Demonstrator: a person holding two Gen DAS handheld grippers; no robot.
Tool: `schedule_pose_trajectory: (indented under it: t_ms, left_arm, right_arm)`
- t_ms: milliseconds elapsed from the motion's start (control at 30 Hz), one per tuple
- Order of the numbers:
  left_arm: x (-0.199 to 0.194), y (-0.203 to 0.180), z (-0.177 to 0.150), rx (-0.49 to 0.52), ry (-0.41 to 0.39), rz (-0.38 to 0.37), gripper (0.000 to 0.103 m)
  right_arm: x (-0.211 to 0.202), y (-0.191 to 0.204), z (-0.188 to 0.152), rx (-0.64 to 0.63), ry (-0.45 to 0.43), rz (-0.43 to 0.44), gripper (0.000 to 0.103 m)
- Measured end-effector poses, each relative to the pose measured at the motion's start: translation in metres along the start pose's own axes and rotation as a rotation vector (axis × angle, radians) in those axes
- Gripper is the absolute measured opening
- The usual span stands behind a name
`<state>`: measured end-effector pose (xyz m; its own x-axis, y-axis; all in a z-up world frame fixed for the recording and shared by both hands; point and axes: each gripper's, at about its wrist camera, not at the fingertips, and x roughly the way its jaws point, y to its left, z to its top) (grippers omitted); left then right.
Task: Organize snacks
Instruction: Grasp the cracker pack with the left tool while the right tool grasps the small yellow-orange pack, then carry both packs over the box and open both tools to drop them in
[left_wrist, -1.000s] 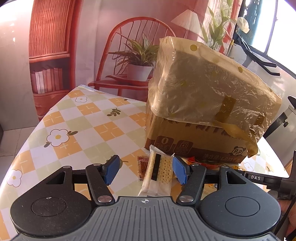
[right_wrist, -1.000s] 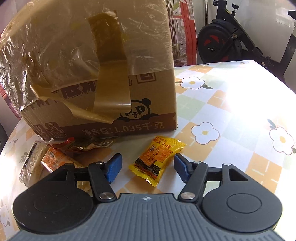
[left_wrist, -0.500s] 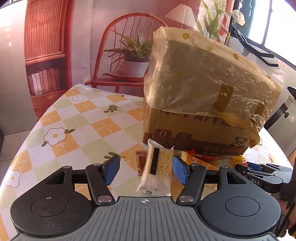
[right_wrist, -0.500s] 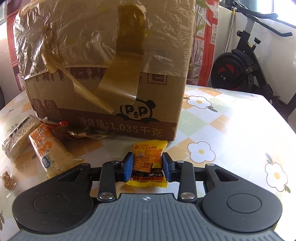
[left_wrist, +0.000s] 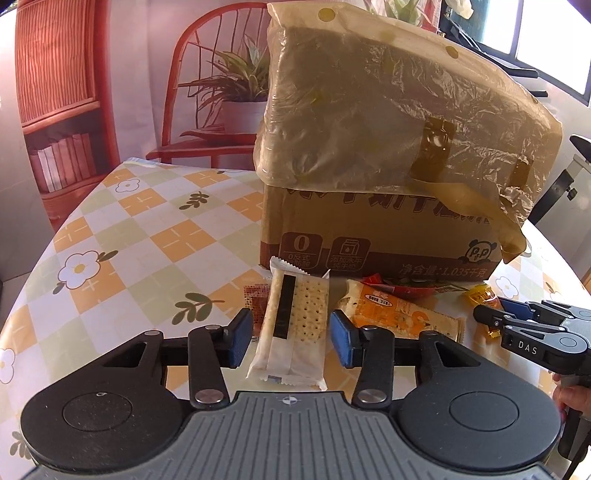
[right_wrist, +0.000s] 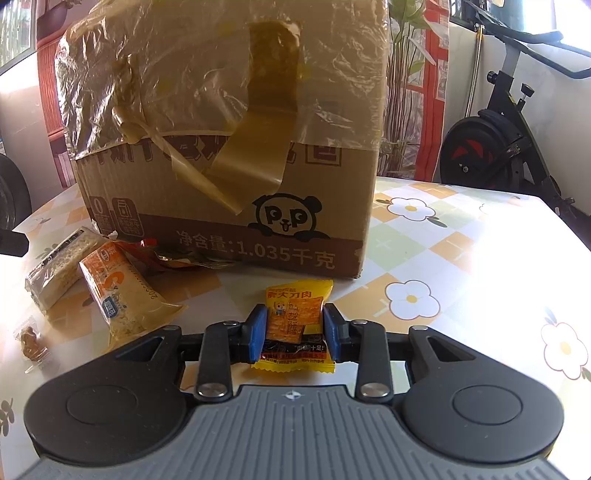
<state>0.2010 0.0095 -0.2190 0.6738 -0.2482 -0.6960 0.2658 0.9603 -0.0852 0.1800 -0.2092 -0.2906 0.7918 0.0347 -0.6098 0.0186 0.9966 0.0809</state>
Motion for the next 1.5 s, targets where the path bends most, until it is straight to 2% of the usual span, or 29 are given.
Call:
schedule_pose_trajectory:
  t_ms: [133, 300, 533, 733, 900, 1233, 1367, 1500]
  left_arm:
    - [0.019, -0.012, 0.005, 0.04, -0.002, 0.01, 0.048]
    - [0.039, -0.008, 0.008, 0.016, -0.007, 0.038, 0.049]
    - [0.057, -0.009, 0.005, 0.064, 0.048, 0.048, 0.052]
    - [0.061, -0.008, 0.004, 0.068, 0.069, 0.067, 0.05]
    - [0.047, -0.013, 0.002, 0.05, 0.065, 0.085, 0.048]
    - [-0.015, -0.026, -0.001, -0.058, -0.06, 0.075, 0.048]
    - [-0.04, -0.027, -0.005, -0.136, -0.097, 0.054, 0.048]
    - [-0.052, -0.033, -0.008, -0.122, -0.114, 0.07, 0.048]
  right_arm:
    - [0.001, 0.001, 0.0, -0.011, -0.001, -0.003, 0.035]
    - [0.0, -0.001, -0.001, -0.009, -0.003, 0.006, 0.035]
    - [0.001, 0.001, 0.0, -0.012, -0.005, 0.005, 0.035]
    - [0.001, -0.001, 0.0, -0.006, -0.005, 0.01, 0.035]
    - [0.001, -0.001, 0.0, -0.002, -0.005, 0.012, 0.035]
    - [0.001, -0.012, 0.002, 0.049, -0.008, 0.055, 0.035]
    - [-0.001, -0.015, 0.002, 0.059, -0.013, 0.078, 0.035]
    - [-0.001, -0.015, 0.001, 0.056, -0.013, 0.094, 0.035]
